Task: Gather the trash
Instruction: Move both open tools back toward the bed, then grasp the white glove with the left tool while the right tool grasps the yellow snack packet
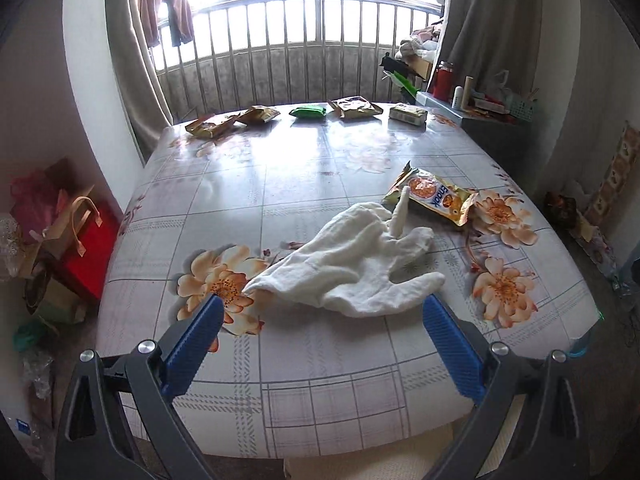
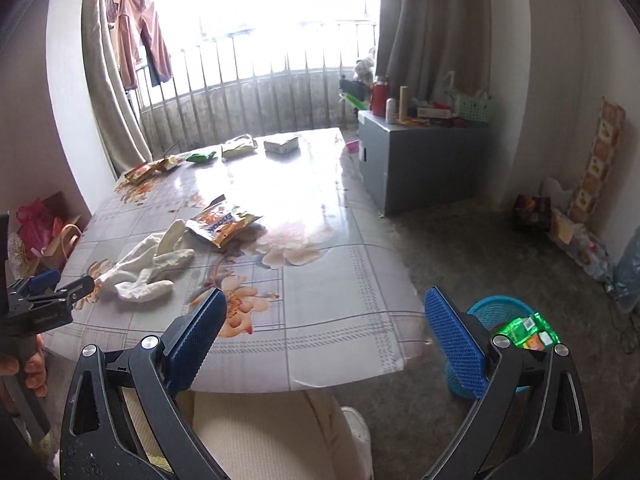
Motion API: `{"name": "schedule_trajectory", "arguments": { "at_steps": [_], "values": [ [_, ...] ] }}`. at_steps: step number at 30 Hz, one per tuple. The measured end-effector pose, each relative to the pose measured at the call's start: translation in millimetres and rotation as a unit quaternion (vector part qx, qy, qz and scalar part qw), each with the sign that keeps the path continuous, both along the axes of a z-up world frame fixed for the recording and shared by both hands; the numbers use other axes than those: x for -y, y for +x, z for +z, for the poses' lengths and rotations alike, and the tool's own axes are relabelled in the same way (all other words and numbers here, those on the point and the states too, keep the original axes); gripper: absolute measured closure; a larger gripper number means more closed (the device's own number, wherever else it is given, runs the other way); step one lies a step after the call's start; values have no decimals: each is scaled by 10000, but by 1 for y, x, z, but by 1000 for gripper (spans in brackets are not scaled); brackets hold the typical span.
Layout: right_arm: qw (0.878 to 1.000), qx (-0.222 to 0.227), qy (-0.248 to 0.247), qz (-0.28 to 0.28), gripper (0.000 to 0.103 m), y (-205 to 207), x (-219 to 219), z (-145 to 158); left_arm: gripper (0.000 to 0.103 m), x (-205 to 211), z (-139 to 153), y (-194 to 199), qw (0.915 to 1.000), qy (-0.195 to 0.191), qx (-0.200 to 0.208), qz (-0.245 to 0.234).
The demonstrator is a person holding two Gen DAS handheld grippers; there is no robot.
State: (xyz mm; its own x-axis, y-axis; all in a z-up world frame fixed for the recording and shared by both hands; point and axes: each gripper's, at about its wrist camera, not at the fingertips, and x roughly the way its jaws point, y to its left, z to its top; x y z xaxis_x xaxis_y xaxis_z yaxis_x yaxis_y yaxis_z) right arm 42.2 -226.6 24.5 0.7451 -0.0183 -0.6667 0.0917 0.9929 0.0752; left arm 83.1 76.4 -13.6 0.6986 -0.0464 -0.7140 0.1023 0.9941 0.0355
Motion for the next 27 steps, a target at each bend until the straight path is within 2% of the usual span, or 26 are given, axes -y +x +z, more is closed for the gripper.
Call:
{"name": "schedule_trajectory", "arguments": {
  "at_steps": [4, 8, 11, 18, 22, 27],
  "values": [
    [9990, -314, 181, 253, 8, 25, -20, -3, 6, 0, -11, 13, 9996, 139, -236, 86],
    [9955, -699, 369, 528, 8, 63, -32, -11, 6, -3, -16, 19, 9992, 195, -297, 157],
    [9905, -1075, 303, 804, 8, 95, -45, -20, 6, -7, -21, 22, 9989, 222, -360, 186],
    [9830, -1410, 219, 1156, 8, 155, -72, -33, 6, -19, -25, 27, 9980, 258, -435, 369],
    [9771, -1622, 351, 1330, 9, 176, -80, -40, 6, -24, -27, 29, 9975, 217, -494, 448],
    [9701, -1835, 252, 1566, 10, 201, -95, -49, 6, -26, -28, 29, 9974, 216, -509, 471]
  ]
}}
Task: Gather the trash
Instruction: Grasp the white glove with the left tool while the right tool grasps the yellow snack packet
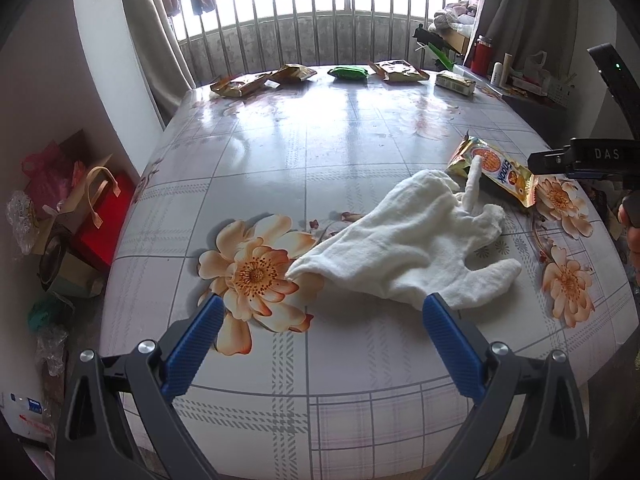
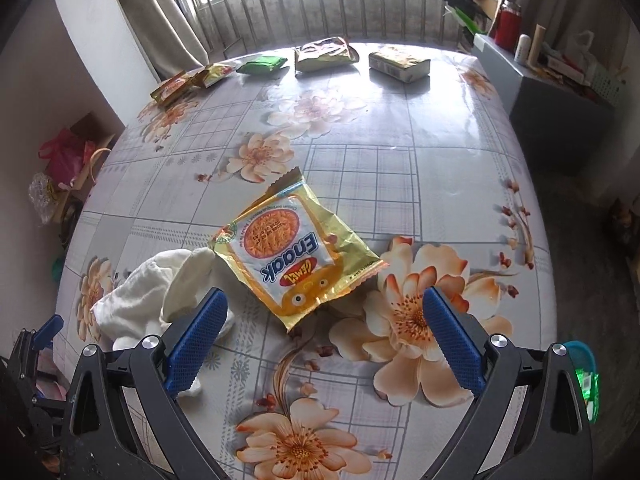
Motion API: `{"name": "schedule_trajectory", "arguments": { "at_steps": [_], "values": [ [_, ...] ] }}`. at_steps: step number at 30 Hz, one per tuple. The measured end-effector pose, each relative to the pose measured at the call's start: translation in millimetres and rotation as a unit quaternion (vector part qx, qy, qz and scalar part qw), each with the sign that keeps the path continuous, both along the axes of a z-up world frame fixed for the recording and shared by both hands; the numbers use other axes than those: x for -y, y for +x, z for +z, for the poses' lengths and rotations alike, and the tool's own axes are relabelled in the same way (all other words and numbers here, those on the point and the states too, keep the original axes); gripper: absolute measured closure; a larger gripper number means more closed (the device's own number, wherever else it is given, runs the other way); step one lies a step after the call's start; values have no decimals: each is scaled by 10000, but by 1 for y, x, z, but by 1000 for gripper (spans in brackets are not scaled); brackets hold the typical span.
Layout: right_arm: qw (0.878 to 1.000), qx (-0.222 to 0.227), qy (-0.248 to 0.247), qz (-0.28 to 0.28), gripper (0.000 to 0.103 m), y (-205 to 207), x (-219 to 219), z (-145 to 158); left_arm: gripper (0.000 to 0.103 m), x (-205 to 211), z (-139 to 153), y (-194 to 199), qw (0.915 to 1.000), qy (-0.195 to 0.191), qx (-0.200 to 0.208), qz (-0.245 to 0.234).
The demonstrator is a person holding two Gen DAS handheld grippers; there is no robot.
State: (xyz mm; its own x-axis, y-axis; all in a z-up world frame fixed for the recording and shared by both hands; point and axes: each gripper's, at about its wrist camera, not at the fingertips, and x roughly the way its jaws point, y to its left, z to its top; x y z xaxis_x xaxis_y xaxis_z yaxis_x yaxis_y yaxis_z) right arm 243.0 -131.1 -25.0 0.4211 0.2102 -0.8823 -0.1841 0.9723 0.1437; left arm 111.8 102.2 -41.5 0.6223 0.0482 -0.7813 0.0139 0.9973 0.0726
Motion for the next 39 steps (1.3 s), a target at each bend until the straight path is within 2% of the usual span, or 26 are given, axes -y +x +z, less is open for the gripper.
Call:
{"name": "schedule_trajectory", "arguments": {
  "at_steps": [3, 6, 10, 12, 15, 17, 19, 22, 26, 29, 31, 33, 39],
  "values": [
    [9997, -119, -37, 194, 11, 17, -10, -6, 6, -1, 1, 1, 10000, -41, 40, -39],
    [9988, -293, -63, 382, 15, 33, -20, -17, 6, -1, 5, 6, 9994, -261, 72, -202],
    [9969, -393, -435, 520, 23, 44, -31, -33, 6, -1, 7, 12, 9991, -349, 132, -202],
    [9957, -266, -678, 579, 26, 42, -35, -33, 6, 0, 9, 16, 9988, -398, 171, -217],
    [9958, -196, -717, 526, 40, 36, -31, -31, 6, 3, 10, 21, 9982, -480, 222, -267],
    [9966, -188, -691, 396, 54, 32, -24, -29, 6, 6, 9, 26, 9979, -512, 208, -335],
    [9974, -199, -616, 309, 61, 26, -16, -28, 6, 12, 6, 34, 9975, -530, 133, -445],
    [9976, -175, -634, 220, 64, 14, -7, -28, 6, 20, 0, 44, 9974, -455, 93, -554],
    [9977, -154, -660, 87, 67, -10, 6, -28, 6, 34, -10, 55, 9974, -148, -4, -705],
    [9980, -167, -606, -100, 71, -27, 16, -27, 16, 42, -17, 61, 9967, 61, -122, -806],
    [9979, -161, -588, -211, 72, -41, 22, -26, 24, 46, -23, 64, 9962, 70, -246, -831],
    [9979, -162, -539, -317, 75, -55, 29, -25, 25, 47, -24, 62, 9965, 18, -235, -807],
    [9978, -241, -258, -567, 80, -77, 44, -24, 39, 52, -23, 59, 9959, -29, -206, -881]
  ]
}}
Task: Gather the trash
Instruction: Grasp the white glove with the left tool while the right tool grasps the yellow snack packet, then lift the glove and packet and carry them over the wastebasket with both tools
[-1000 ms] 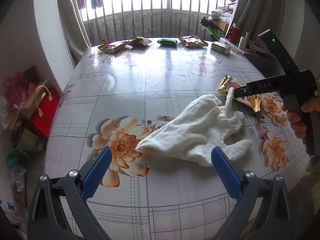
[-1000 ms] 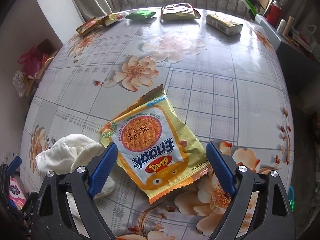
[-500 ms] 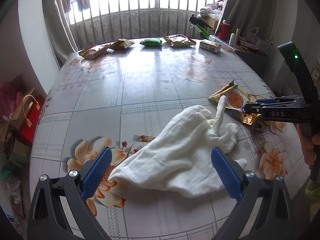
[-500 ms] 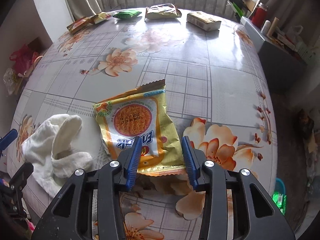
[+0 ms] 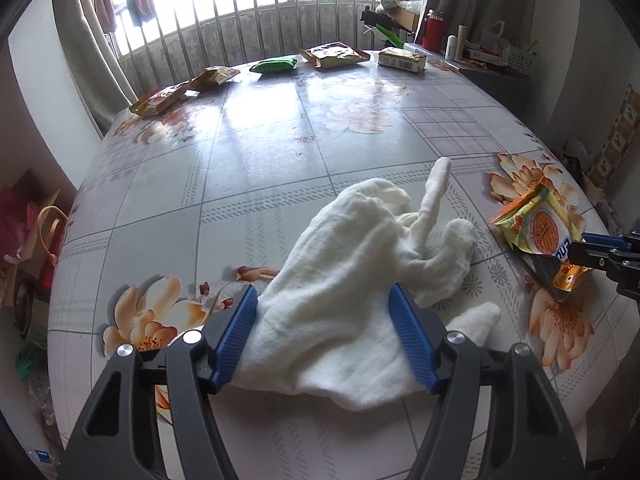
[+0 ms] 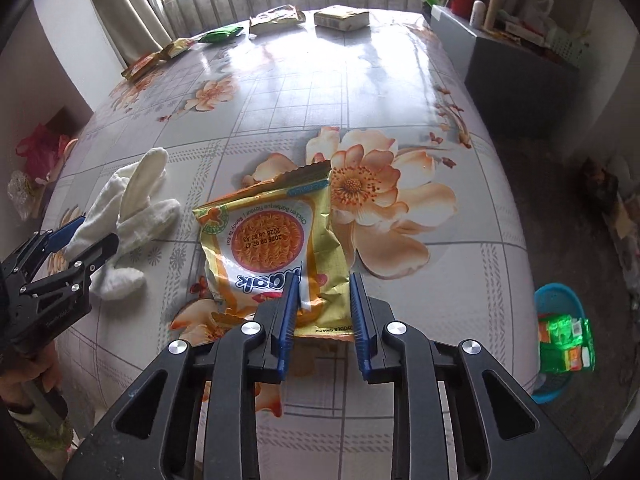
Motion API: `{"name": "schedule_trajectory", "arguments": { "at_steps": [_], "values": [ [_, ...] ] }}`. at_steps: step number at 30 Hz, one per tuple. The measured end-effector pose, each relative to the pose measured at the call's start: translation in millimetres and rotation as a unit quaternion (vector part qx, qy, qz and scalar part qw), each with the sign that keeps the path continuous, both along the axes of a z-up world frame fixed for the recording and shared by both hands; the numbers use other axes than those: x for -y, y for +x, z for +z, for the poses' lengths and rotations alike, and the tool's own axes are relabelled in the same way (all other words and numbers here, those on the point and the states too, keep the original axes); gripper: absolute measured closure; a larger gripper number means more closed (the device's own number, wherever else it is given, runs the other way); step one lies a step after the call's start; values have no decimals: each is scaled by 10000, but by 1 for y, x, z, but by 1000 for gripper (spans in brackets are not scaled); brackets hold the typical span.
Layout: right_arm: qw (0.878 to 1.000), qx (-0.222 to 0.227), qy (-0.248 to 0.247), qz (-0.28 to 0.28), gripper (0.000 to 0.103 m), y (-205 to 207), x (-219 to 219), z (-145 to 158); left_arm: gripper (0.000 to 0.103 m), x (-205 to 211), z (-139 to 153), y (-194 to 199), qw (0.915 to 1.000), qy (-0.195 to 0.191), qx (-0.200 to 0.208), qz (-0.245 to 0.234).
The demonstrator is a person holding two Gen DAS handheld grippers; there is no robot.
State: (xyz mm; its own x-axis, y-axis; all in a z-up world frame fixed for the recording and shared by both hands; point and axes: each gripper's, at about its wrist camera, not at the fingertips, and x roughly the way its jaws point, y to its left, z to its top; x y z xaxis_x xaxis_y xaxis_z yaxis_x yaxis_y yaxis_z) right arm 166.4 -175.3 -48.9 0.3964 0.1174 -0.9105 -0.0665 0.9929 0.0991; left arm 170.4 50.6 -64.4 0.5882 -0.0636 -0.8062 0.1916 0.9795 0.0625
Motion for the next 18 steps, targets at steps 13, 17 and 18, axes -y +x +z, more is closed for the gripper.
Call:
{"name": "schedule_trajectory", "arguments": {
  "at_steps": [13, 17, 18],
  "values": [
    [9980, 104, 494, -393, 88, -17, 19, 8, 77, 5, 3, -4, 10000, -57, 40, -66],
    [9973, 186, 546, -455, 88, -20, 22, 14, 85, 3, 4, -4, 9999, -133, 65, -23],
    [9971, 208, 562, -468, 88, -21, 23, 15, 87, 2, 4, -4, 9998, -159, 75, -14]
  ]
}}
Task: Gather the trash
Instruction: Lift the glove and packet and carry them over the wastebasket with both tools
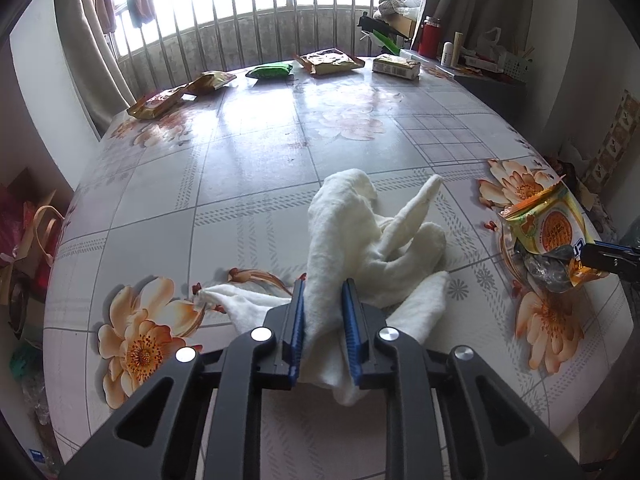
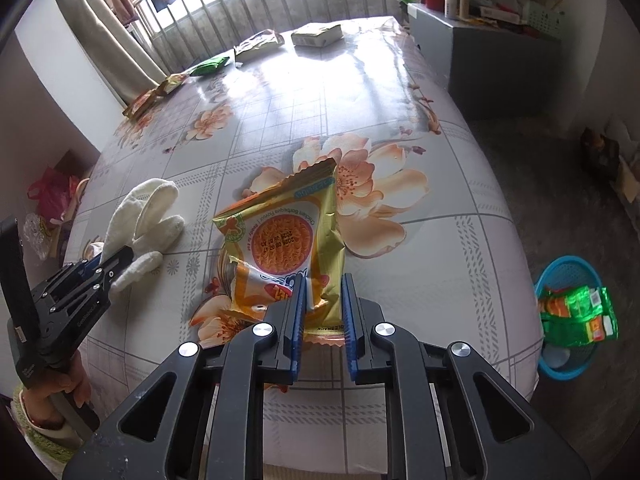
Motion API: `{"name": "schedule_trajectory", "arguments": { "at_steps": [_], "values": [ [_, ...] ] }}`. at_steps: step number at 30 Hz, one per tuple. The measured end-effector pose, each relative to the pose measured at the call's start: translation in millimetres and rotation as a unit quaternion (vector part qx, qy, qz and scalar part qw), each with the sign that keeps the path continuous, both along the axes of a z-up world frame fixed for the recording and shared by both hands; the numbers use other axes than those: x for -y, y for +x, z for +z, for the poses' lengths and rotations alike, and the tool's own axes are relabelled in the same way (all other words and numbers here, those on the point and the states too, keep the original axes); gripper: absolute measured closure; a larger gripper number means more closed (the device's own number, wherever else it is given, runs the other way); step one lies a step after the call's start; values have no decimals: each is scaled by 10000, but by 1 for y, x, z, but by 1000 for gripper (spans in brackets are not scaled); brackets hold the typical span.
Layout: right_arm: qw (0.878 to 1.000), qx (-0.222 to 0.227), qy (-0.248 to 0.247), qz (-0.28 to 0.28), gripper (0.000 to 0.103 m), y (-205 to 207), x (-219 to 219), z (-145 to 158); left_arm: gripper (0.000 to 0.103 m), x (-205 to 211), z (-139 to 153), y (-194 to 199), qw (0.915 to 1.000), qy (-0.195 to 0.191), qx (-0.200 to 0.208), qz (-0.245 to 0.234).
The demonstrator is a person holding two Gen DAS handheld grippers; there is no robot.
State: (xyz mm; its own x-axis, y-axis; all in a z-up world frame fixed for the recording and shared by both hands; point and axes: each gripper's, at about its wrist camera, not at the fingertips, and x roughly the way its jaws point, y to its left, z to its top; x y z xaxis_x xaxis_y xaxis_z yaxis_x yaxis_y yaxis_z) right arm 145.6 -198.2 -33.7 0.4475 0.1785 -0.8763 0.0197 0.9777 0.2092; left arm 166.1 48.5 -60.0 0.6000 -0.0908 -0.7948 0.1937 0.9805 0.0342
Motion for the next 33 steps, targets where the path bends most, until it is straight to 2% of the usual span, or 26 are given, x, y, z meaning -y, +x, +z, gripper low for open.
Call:
{"name": "schedule_trajectory", "arguments": {
  "at_steps": [22, 33],
  "values": [
    [9984, 480, 260, -150, 89, -17, 13, 33, 92, 0, 52, -21, 9970, -191, 746, 1],
    [9946, 833, 517, -333, 89, -40, 38, 52, 92, 26, 87, -41, 9930, -70, 1155, -248]
  ]
}}
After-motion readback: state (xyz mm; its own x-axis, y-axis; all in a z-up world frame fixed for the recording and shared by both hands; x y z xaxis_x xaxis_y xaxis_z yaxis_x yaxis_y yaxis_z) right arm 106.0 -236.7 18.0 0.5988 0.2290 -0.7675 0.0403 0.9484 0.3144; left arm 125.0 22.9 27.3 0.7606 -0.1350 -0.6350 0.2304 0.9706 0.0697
